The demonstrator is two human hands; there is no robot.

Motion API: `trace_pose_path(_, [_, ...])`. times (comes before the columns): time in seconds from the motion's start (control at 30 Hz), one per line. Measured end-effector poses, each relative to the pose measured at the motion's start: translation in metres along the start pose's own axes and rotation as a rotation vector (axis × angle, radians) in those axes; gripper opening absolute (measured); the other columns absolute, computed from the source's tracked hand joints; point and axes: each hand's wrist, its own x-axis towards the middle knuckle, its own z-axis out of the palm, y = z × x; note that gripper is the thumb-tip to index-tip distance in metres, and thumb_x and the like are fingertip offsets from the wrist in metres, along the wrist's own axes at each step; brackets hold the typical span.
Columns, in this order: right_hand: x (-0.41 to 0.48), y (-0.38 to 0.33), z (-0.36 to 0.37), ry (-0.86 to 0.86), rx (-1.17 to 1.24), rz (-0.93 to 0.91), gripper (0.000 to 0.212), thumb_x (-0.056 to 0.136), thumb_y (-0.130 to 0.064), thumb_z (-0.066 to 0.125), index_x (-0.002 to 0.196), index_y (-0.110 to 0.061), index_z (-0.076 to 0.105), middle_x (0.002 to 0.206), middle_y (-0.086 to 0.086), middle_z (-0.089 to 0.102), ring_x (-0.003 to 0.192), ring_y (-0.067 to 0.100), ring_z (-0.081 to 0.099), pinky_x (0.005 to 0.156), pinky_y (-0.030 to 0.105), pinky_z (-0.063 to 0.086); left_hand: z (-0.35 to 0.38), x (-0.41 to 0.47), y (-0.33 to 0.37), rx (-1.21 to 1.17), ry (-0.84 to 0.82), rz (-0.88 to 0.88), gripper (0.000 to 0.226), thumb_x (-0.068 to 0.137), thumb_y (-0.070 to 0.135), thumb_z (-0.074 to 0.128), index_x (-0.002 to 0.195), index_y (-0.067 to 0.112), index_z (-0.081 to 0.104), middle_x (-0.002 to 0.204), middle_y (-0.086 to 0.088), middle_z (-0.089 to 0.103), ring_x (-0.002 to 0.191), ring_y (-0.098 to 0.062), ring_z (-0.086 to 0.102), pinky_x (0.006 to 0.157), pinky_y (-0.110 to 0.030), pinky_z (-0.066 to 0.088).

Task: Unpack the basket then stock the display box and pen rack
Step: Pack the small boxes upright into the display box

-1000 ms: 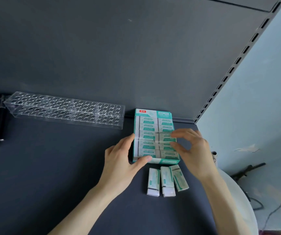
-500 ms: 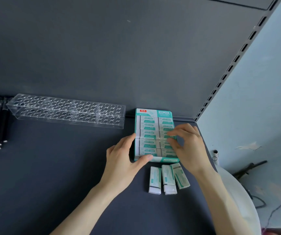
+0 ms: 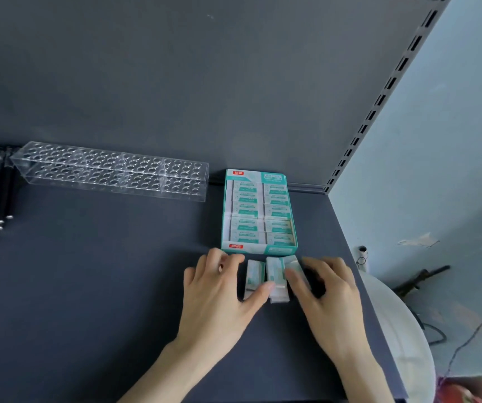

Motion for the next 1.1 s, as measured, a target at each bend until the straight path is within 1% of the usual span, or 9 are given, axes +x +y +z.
trace_pose_path(0.33, [-0.001,0.001,-0.004,-0.013,0.104,0.024,0.011,0.08,-0.023,0.069,0.09,-0.027,0.068,0.082,-0.017,0.058,0.081,0.009,0.052,0.066,0.014,0.04,-0.003,-0.004,-0.003,-0.033,-0.035,0.012,0.035,0.084,0.053,0.056,0.111,0.033,0.063,0.102,0.014,0.041,0.101,-0.008,0.041,0.079,-0.022,0.019])
trace_pose_path(0.43, [-0.002,0.002,-0.004,-0.017,0.172,0.039,0.017,0.08,-0.021,0.07,0.088,-0.034,0.063,0.078,-0.015,0.062,0.076,0.009,0.055,0.063,0.017,0.043,-0.005,-0.006,-0.005,-0.062,-0.034,-0.014,0.028,0.086,0.045,0.058,0.11,0.032,0.063,0.103,0.014,0.043,0.101,-0.006,0.041,0.081,-0.022,0.018])
trace_pose_path(0.53, [-0.004,0.0,-0.006,0.006,0.281,0.044,0.028,0.08,-0.018,0.072,0.084,-0.042,0.058,0.081,-0.013,0.063,0.072,0.007,0.057,0.06,0.01,0.043,-0.009,-0.011,-0.009,-0.081,-0.016,-0.041,0.023,0.088,0.035,0.059,0.11,0.032,0.062,0.103,0.015,0.045,0.098,-0.005,0.043,0.083,-0.021,0.016])
trace_pose_path(0.7, [-0.006,-0.005,-0.009,-0.029,0.396,0.004,0.021,0.081,-0.015,0.071,0.087,-0.033,0.065,0.086,-0.012,0.065,0.078,0.001,0.061,0.058,0.008,0.044,-0.014,-0.016,-0.008,-0.075,0.034,-0.034,0.024,0.089,0.016,0.057,0.111,0.026,0.058,0.099,0.013,0.058,0.087,-0.01,0.051,0.084,-0.025,0.025])
trace_pose_path(0.77, [-0.007,-0.007,-0.009,-0.05,0.449,0.002,0.017,0.083,-0.016,0.07,0.09,-0.031,0.065,0.087,-0.009,0.066,0.079,0.003,0.064,0.058,0.011,0.047,-0.016,-0.017,-0.008,-0.161,0.058,-0.066,0.028,0.089,0.01,0.058,0.114,0.021,0.058,0.102,0.009,0.062,0.084,-0.012,0.055,0.082,-0.025,0.036])
trace_pose_path(0.83, [-0.006,-0.009,-0.009,-0.055,0.512,0.01,0.015,0.084,-0.018,0.069,0.091,-0.031,0.065,0.084,-0.007,0.068,0.07,0.009,0.064,0.057,0.019,0.05,-0.02,-0.016,-0.011,-0.299,0.073,-0.097,0.029,0.09,0.009,0.056,0.116,0.022,0.057,0.106,0.008,0.06,0.084,-0.009,0.056,0.073,-0.014,0.04])
trace_pose_path(0.9, [-0.004,-0.013,-0.01,-0.075,0.564,0.007,0.018,0.084,-0.016,0.067,0.091,-0.033,0.064,0.083,-0.007,0.068,0.06,0.013,0.062,0.054,0.026,0.052,-0.024,-0.012,-0.012,-0.446,0.039,-0.116,0.022,0.093,0.012,0.054,0.104,0.03,0.056,0.103,0.009,0.057,0.084,-0.004,0.059,0.071,-0.01,0.044])
trace_pose_path(1.0, [0.006,-0.021,-0.008,-0.109,0.591,-0.013,0.022,0.084,-0.014,0.068,0.09,-0.035,0.066,0.09,-0.007,0.069,0.067,0.021,0.064,0.061,0.036,0.055,-0.029,0.0,-0.01,-0.721,-0.044,-0.164,0.008,0.095,0.016,0.05,0.098,0.023,0.053,0.09,0.003,0.065,0.071,-0.003,0.065,0.064,-0.012,0.048])
trace_pose_path(1.1, [0.023,-0.031,-0.005,-0.11,0.572,-0.085,0.031,0.085,-0.012,0.067,0.089,-0.042,0.067,0.092,-0.014,0.065,0.075,0.012,0.064,0.065,0.021,0.049,-0.031,0.016,-0.011,-0.795,-0.006,-0.172,0.003,0.095,0.018,0.05,0.096,0.018,0.052,0.076,0.007,0.067,0.057,-0.003,0.059,0.056,-0.013,0.046])
